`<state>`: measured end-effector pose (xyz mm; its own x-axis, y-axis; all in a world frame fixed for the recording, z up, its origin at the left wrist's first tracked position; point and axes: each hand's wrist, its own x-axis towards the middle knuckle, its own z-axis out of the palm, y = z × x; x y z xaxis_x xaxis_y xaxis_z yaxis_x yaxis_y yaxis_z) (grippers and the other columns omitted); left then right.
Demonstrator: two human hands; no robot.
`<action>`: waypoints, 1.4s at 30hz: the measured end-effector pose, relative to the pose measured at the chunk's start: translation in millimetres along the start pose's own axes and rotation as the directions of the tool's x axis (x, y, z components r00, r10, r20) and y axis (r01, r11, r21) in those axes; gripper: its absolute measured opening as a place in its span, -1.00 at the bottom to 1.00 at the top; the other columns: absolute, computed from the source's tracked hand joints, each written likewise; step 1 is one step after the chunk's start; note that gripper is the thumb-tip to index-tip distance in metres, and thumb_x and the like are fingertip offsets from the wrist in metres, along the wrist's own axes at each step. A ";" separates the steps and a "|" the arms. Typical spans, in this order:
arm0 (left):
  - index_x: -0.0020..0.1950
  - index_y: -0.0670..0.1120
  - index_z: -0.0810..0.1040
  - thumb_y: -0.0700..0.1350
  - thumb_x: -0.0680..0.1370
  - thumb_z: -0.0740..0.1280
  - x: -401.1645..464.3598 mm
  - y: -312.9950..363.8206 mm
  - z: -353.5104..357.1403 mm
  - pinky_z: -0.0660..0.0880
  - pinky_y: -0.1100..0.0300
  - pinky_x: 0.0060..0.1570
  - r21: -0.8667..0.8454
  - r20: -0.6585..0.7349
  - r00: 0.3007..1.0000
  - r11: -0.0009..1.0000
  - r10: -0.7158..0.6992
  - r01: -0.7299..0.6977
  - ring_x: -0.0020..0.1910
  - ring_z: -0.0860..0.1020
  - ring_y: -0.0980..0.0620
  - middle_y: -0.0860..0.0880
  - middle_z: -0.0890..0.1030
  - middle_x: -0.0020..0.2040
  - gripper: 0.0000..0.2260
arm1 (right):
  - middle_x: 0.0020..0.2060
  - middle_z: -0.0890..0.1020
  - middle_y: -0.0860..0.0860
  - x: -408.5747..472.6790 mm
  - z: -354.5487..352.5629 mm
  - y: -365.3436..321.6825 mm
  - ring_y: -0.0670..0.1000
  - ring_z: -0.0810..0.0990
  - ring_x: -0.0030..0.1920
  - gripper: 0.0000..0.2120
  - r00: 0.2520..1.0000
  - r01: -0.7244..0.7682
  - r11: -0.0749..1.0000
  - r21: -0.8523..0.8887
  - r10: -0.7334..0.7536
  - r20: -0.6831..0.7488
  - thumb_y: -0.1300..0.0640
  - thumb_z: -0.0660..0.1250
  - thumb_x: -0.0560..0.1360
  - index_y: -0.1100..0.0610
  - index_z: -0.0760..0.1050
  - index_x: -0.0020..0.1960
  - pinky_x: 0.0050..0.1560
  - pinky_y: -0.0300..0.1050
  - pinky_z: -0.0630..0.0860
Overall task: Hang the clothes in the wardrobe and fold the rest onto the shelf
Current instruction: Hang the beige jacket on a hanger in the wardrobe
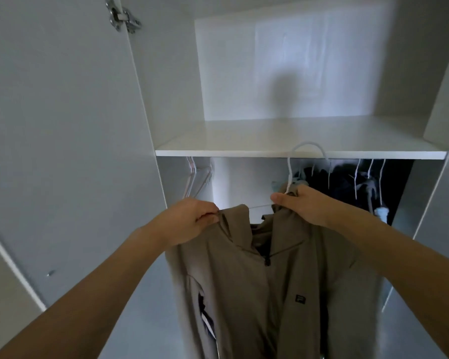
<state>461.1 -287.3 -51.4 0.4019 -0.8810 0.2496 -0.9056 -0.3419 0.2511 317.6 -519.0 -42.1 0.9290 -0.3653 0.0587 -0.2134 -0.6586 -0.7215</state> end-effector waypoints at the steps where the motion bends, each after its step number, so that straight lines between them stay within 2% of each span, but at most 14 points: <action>1: -0.03 -0.07 0.59 -0.08 0.63 0.21 -1.2 3.5 -0.2 0.36 0.40 -0.24 -0.012 0.026 1.000 1.000 0.003 -0.002 -0.26 0.51 0.17 0.10 0.57 -0.24 -0.82 | -0.44 0.38 -0.03 0.9 3.8 -1.1 -0.08 0.39 -0.38 -0.59 1.000 0.009 1.000 0.000 -0.009 0.009 -0.17 0.20 0.55 0.05 0.32 -0.36 -0.23 -0.22 0.35; 3: -0.06 -0.04 0.56 -0.08 0.64 0.20 -4.7 11.1 0.4 0.36 0.44 -0.23 -0.071 0.035 0.999 0.997 -0.005 0.008 -0.24 0.51 0.20 0.14 0.53 -0.25 -0.83 | -0.42 0.44 -0.03 1.8 12.9 -5.5 -0.07 0.45 -0.35 -0.59 0.999 0.044 0.999 0.021 -0.044 0.015 -0.17 0.18 0.56 0.06 0.40 -0.35 -0.20 -0.23 0.38; 5: -0.07 0.01 0.54 -0.08 0.64 0.19 -9.5 14.3 1.3 0.36 0.45 -0.21 -0.145 0.016 0.997 0.987 -0.069 0.071 -0.21 0.50 0.25 0.17 0.54 -0.23 -0.83 | -0.25 0.57 0.07 6.4 23.3 -9.9 0.01 0.57 -0.15 -0.57 0.997 0.079 0.996 0.048 -0.079 0.013 -0.20 0.14 0.55 0.13 0.54 -0.17 -0.03 -0.17 0.47; 7: -0.16 0.03 0.51 -0.06 0.63 0.20 -16.4 10.2 1.7 0.33 0.41 -0.27 -0.196 0.032 0.985 0.965 -0.169 0.172 -0.28 0.48 0.25 0.16 0.51 -0.28 -0.80 | -0.08 0.61 0.15 11.8 36.9 -15.0 0.07 0.58 -0.01 -0.49 0.994 0.106 0.993 0.045 -0.107 0.028 -0.23 0.10 0.55 0.20 0.56 0.01 0.10 -0.10 0.45; 9: -0.21 -0.06 0.56 -0.07 0.62 0.24 -25.1 0.2 4.6 0.33 0.29 -0.29 -0.292 0.049 0.960 0.915 -0.277 0.279 -0.36 0.43 0.18 0.08 0.50 -0.34 -0.77 | -0.05 0.60 0.17 16.1 53.7 -18.2 0.05 0.56 -0.03 -0.44 0.988 0.146 0.989 0.009 -0.146 0.044 -0.24 0.07 0.56 0.24 0.53 0.06 0.09 -0.10 0.44; 14: -0.25 -0.14 0.57 -0.13 0.58 0.31 -50.6 -13.7 18.2 0.32 0.23 -0.32 -0.522 -0.034 0.842 0.728 -0.539 0.445 -0.39 0.40 0.06 -0.06 0.48 -0.36 -0.79 | -0.16 0.61 0.04 25.1 80.0 -9.9 0.01 0.57 -0.09 -0.34 0.976 0.216 0.974 -0.060 -0.215 0.033 -0.41 -0.03 0.43 0.14 0.51 -0.06 0.06 -0.04 0.50; 17: -0.25 -0.17 0.57 -0.12 0.57 0.32 -56.9 -17.2 25.6 0.32 0.22 -0.32 -0.572 -0.056 0.768 0.651 -0.638 0.499 -0.40 0.40 0.05 -0.07 0.48 -0.37 -0.77 | -0.20 0.59 0.09 38.1 94.4 -1.3 0.03 0.56 -0.14 -0.40 0.977 0.211 0.977 -0.032 -0.212 -0.013 -0.31 0.01 0.50 0.21 0.50 -0.11 0.03 0.01 0.50; 21: -0.20 -0.23 0.58 -0.12 0.57 0.31 -56.2 -25.5 34.3 0.37 0.17 -0.25 -0.628 -0.060 0.663 0.544 -0.746 0.557 -0.35 0.44 0.00 -0.11 0.51 -0.35 -0.78 | -0.13 0.56 0.11 63.5 109.6 -6.6 0.04 0.53 -0.10 -0.52 0.988 0.152 0.988 0.000 -0.152 -0.007 -0.18 0.11 0.58 0.25 0.48 -0.06 -0.06 -0.14 0.44; 26: -0.17 -0.27 0.57 -0.10 0.56 0.29 -30.9 -39.0 51.2 0.36 0.16 -0.27 -0.616 -0.113 0.568 0.506 -0.815 0.604 -0.35 0.44 -0.03 -0.13 0.50 -0.34 -0.76 | -0.14 0.56 0.02 115.5 121.6 -3.1 0.02 0.54 -0.08 -0.70 0.987 0.137 0.988 -0.071 -0.130 0.099 -0.13 0.22 0.53 0.11 0.48 -0.07 0.04 0.04 0.50; 31: -0.29 -0.26 0.44 -0.14 0.55 0.25 19.4 -49.8 92.7 0.32 0.13 -0.34 -0.662 -0.103 0.580 0.491 -0.808 0.566 -0.38 0.38 -0.02 -0.09 0.39 -0.39 -0.74 | -0.15 0.56 0.12 168.2 128.6 12.6 0.08 0.53 -0.07 -0.81 0.990 0.133 0.980 -0.149 -0.126 0.057 0.12 0.29 0.50 0.27 0.48 -0.12 0.05 0.00 0.47; 35: -0.35 -0.12 0.29 -0.18 0.56 0.21 65.4 -64.3 122.8 0.24 0.29 -0.45 -0.723 -0.071 0.616 0.466 -0.784 0.511 -0.44 0.28 0.07 0.00 0.29 -0.43 -0.72 | -0.13 0.53 0.04 209.9 133.6 42.7 0.11 0.50 0.00 -0.88 0.995 0.097 0.995 -0.028 -0.097 0.005 0.06 0.25 0.36 0.08 0.46 -0.16 0.10 0.04 0.47; 38: -0.37 -0.05 0.28 -0.19 0.58 0.19 98.5 -74.0 147.2 0.22 0.36 -0.48 -0.731 -0.076 0.645 0.482 -0.760 0.482 -0.45 0.28 0.11 0.04 0.29 -0.43 -0.69 | 0.01 0.51 0.10 231.1 131.3 61.5 0.09 0.48 0.07 -0.78 1.000 0.031 0.997 0.065 -0.031 -0.007 0.25 0.21 0.49 0.18 0.45 0.13 0.04 -0.20 0.41; 40: -0.29 -0.13 0.39 -0.18 0.59 0.17 120.0 -80.6 163.8 0.37 0.16 -0.40 -0.734 -0.088 0.668 0.501 -0.739 0.458 -0.42 0.30 0.09 -0.09 0.31 -0.40 -0.75 | 0.10 0.51 0.18 248.1 127.1 75.6 0.11 0.50 0.11 -0.68 1.000 0.007 0.998 0.058 -0.006 -0.020 0.37 0.17 0.54 0.26 0.39 0.28 -0.06 -0.35 0.35; 42: -0.10 -0.26 0.49 -0.15 0.61 0.18 140.9 -85.6 179.2 0.50 -0.07 -0.09 -0.740 -0.097 0.663 0.499 -0.743 0.450 -0.35 0.37 -0.01 -0.24 0.49 -0.20 -0.79 | 0.15 0.51 0.15 265.3 121.5 88.3 0.10 0.49 0.16 -0.60 0.999 -0.021 0.997 0.078 0.023 -0.027 0.41 0.13 0.55 0.23 0.36 0.36 -0.04 -0.39 0.34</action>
<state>570.9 -440.7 -205.3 0.9519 -0.2983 0.0697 -0.1701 -0.3254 0.9301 581.9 -594.2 -174.1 0.9154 -0.3980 0.0603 -0.2089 -0.5977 -0.7740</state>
